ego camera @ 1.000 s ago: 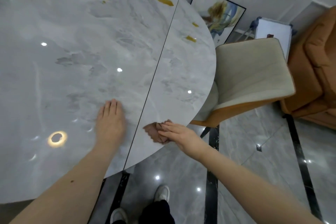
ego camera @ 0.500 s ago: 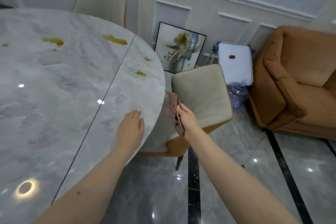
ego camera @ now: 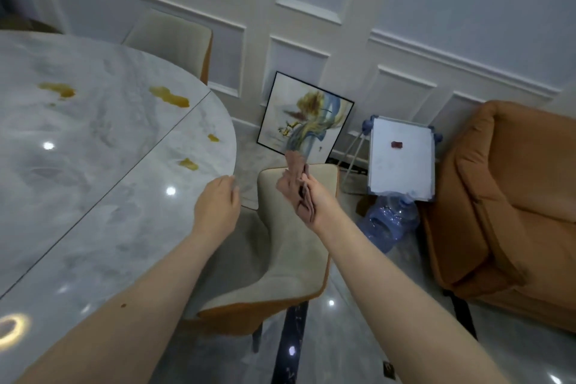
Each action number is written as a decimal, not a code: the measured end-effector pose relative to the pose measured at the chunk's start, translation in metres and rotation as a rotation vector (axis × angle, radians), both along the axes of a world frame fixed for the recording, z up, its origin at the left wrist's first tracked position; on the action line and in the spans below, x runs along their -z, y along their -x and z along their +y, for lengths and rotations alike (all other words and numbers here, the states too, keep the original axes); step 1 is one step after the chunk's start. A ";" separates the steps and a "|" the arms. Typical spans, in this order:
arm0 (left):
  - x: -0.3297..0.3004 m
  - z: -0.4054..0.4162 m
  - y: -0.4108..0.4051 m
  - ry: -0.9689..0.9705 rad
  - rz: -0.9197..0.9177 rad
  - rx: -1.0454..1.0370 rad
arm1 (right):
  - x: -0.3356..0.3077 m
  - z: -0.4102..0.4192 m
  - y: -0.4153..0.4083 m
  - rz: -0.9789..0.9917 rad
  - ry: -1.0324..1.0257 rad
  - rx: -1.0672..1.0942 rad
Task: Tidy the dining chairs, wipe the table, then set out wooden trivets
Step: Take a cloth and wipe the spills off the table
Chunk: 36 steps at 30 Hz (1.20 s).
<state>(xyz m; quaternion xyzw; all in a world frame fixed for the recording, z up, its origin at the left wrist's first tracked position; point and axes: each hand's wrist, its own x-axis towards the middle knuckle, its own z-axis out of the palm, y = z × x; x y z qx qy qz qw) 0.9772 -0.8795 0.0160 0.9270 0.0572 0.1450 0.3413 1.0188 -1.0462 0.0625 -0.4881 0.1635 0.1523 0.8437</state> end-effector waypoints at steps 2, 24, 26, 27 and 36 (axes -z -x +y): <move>0.001 -0.010 -0.027 0.000 0.006 -0.021 | -0.002 -0.011 -0.026 0.021 -0.024 -0.001; 0.029 -0.112 -0.283 0.033 0.123 -0.530 | 0.000 -0.083 -0.346 0.071 0.136 -0.547; 0.028 -0.118 -0.293 0.037 0.110 -0.573 | 0.002 -0.077 -0.364 0.058 0.154 -0.615; 0.027 -0.117 -0.298 0.035 0.103 -0.604 | 0.004 -0.070 -0.374 0.048 0.145 -0.666; 0.058 -0.062 -0.322 0.053 0.100 -0.931 | 0.043 0.035 -0.432 -0.015 0.228 -0.987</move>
